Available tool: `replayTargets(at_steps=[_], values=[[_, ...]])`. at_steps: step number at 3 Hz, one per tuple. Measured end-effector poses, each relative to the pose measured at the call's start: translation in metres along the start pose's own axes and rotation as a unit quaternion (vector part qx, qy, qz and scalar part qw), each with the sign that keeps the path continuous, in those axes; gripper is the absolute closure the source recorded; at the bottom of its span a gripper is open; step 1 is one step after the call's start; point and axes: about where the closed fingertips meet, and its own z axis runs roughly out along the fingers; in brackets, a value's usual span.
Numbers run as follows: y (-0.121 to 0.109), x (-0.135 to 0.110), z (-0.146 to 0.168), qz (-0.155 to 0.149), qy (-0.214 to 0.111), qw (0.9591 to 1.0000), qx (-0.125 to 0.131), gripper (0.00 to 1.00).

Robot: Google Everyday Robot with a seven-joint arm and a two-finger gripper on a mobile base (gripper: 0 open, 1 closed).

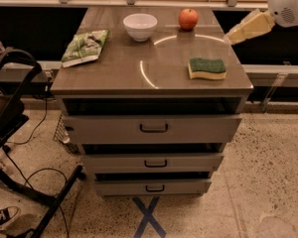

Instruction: Move apple near green jalapeno chip bag

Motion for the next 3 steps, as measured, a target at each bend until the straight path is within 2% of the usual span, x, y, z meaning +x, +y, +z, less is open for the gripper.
replayTargets(at_steps=[1, 2, 3], values=[[-0.019, -0.010, 0.002, 0.001, -0.021, 0.9991, 0.038, 0.00], [-0.019, -0.011, 0.002, 0.001, -0.021, 0.9990, 0.038, 0.00], [-0.032, -0.014, 0.043, 0.046, -0.061, 0.9968, 0.025, 0.00]])
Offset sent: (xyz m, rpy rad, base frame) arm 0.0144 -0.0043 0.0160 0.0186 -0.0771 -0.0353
